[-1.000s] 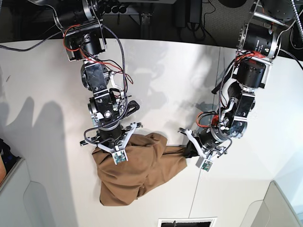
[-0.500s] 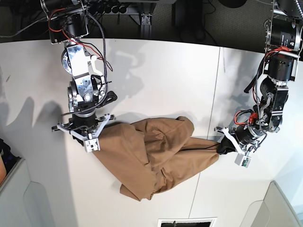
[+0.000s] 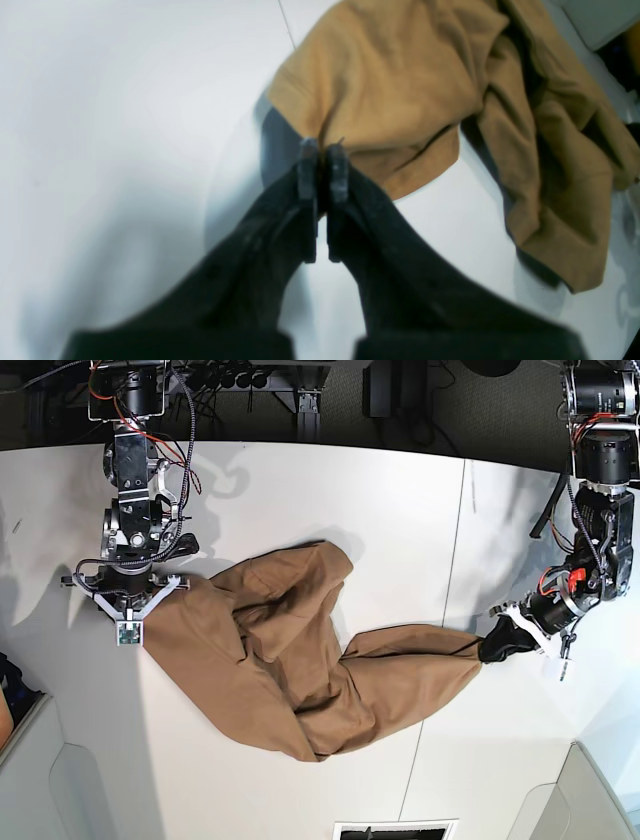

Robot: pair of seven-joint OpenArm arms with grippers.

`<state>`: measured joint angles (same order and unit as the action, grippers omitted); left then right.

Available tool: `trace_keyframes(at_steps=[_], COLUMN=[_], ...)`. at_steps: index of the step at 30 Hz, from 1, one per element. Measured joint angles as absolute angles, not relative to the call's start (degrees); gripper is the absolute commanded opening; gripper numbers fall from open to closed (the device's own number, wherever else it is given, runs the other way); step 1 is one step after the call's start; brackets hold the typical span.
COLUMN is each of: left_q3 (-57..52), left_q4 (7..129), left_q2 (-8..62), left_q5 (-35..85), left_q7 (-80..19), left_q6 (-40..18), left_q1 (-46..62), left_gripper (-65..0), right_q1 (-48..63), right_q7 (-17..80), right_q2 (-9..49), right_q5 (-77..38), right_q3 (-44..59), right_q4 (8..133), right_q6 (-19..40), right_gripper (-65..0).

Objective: Layout the t-shirt on the table in an organized manner, then fold the t-shirt properly
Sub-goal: 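Pull the shirt apart, left gripper dragging its held edge away from the right, then release and regrasp the shirt fabric with the right gripper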

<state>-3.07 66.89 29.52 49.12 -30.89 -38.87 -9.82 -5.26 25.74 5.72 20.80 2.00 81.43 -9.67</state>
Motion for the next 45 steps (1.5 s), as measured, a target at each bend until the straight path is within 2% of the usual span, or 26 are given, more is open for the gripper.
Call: trace_keyframes(at_steps=[14,17,20,24,32,39,45], left_q3=[-3.16,-3.62,-4.1,-4.1,-4.12,-4.14,-4.14], left_q4=[66.89,66.89,66.89,66.89,66.89,66.89,66.89], left_q2=[29.5,29.56,29.54,29.54,29.54,29.52,29.5], left_q5=[47.44,47.2,47.11,47.09,44.53,42.89,42.89], left_q7=[-30.85,-30.15,-30.0,-29.98,-29.95,-28.1,-28.08], left_q6=[-38.87,-38.87,-38.83,-38.83,-38.83,-38.81,-38.83], left_q1=[-9.89,-10.17,-10.17,-10.17,-10.17,-10.15,-10.17], left_gripper=[-64.4,-58.6,-50.8,-43.0,-42.3,-42.1,-42.1], right_q1=[-5.82,-6.2,-6.22,-6.2,-6.2,-5.98,-3.73], right_q7=[22.52,22.57,22.17,22.31,25.04,27.9,28.38], right_q2=[5.69,5.72,5.85,5.54,5.69,2.33,-1.93], right_q5=[18.83,16.25,10.61,5.52,-1.63,-9.13,-11.33], right_q3=[2.02,2.2,2.28,2.26,2.26,2.26,1.08], right_q4=[81.43,81.54,82.32,83.55,90.83,95.9,96.01], right_q6=[-10.11,-9.87,-3.01,-2.0,5.52,16.38,19.84], right_gripper=[-65.0,-65.0,-65.0,-49.0,-37.9,-37.0,-37.0])
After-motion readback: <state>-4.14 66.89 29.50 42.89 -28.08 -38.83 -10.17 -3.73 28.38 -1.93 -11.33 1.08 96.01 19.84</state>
